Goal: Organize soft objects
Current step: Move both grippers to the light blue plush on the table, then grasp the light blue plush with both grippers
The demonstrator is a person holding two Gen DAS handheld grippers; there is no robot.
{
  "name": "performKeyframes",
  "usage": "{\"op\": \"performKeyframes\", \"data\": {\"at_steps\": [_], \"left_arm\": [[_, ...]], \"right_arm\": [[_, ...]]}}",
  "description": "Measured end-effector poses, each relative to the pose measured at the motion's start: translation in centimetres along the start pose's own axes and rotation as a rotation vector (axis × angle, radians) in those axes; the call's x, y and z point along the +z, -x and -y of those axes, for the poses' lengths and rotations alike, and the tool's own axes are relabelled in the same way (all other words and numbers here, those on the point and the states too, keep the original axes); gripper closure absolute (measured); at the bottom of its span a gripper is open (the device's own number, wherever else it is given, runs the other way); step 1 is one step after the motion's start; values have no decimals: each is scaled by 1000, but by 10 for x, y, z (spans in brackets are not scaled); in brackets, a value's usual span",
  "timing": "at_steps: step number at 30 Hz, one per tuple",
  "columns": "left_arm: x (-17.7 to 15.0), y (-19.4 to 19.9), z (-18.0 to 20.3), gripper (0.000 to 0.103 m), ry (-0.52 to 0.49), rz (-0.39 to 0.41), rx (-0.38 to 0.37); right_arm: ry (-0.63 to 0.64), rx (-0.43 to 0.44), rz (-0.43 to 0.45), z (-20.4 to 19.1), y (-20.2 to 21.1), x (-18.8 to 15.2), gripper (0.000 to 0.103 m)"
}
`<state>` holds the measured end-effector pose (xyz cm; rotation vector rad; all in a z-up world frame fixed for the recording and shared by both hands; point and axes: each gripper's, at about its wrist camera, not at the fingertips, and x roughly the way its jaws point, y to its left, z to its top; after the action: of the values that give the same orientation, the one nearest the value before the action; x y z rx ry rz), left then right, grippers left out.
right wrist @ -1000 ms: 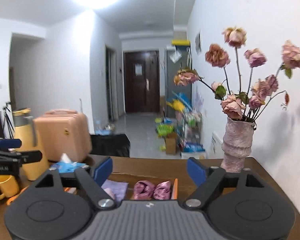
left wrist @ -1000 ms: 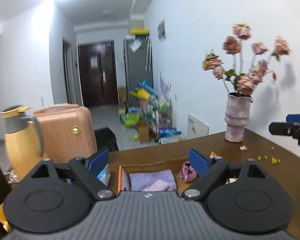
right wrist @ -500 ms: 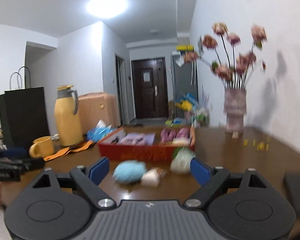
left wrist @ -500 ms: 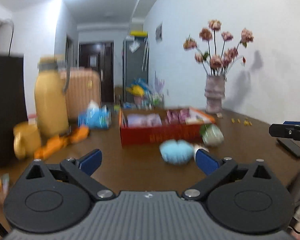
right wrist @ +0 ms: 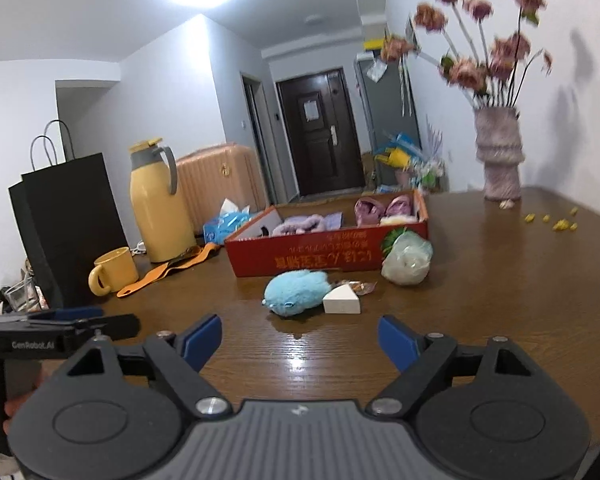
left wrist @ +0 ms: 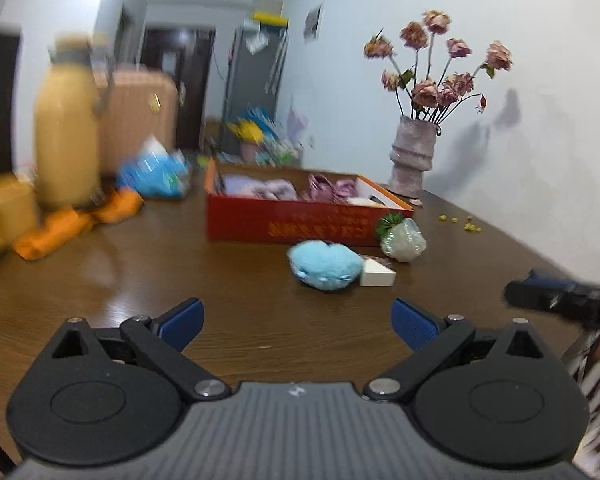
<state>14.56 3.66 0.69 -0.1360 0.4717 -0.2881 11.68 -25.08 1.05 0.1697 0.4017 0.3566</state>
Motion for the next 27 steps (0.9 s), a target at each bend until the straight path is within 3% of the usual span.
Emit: {"op": "performKeyframes", "data": {"at_steps": [3, 8, 11, 14, 19, 22, 27], "left_arm": [[16, -43, -12, 3, 73, -74, -42], [45, -113, -24, 33, 106, -142, -66], [55, -156, -32, 41, 151, -212, -133], [57, -190, -39, 50, 167, -265, -121], [48, -204, -60, 56, 263, -277, -234], [49, -204, -64, 68, 291, -277, -265], [51, -196, -67, 70, 317, -267, -273]], "right_arm": [[-51, 31, -46, 13, -37, 12, 28], [-113, 75, -107, 32, -111, 36, 41], [-131, 88, -142, 39, -158, 46, 46], [-144, 101, -188, 45, -197, 50, 51], [-158, 132, -239, 50, -230, 41, 63], [-171, 156, -236, 51, -237, 37, 64], [-122, 162, -229, 40, -234, 39, 73]]}}
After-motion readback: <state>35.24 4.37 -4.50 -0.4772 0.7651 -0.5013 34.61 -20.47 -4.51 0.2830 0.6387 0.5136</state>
